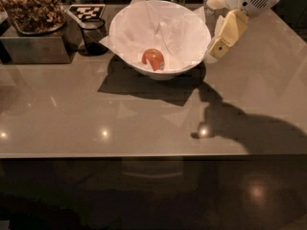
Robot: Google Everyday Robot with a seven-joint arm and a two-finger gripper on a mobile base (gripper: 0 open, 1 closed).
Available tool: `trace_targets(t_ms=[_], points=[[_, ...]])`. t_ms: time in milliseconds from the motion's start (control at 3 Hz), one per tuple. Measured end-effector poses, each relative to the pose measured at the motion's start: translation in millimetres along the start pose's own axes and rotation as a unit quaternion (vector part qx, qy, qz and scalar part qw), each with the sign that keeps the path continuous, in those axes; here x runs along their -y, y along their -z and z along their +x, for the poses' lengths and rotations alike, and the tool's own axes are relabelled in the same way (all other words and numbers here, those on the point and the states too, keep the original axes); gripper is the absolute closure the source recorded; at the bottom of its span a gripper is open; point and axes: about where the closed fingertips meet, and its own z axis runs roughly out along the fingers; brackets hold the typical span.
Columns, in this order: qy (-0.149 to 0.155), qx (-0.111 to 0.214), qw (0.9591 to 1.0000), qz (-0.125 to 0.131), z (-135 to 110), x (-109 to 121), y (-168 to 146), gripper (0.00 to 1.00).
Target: Pick apple from white bowl
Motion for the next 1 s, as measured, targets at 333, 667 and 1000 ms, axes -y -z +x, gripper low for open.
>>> trace_targets(t_ms=[333,667,1000], points=[[-0.021,0.006,0.9997,0.006,11.3,6.5,0.2,0.0],[-0.021,0.006,0.9997,0.006,11.3,6.5,0.2,0.19],[-0.021,0.006,0.9997,0.006,11.3,6.7,0.0,0.38]])
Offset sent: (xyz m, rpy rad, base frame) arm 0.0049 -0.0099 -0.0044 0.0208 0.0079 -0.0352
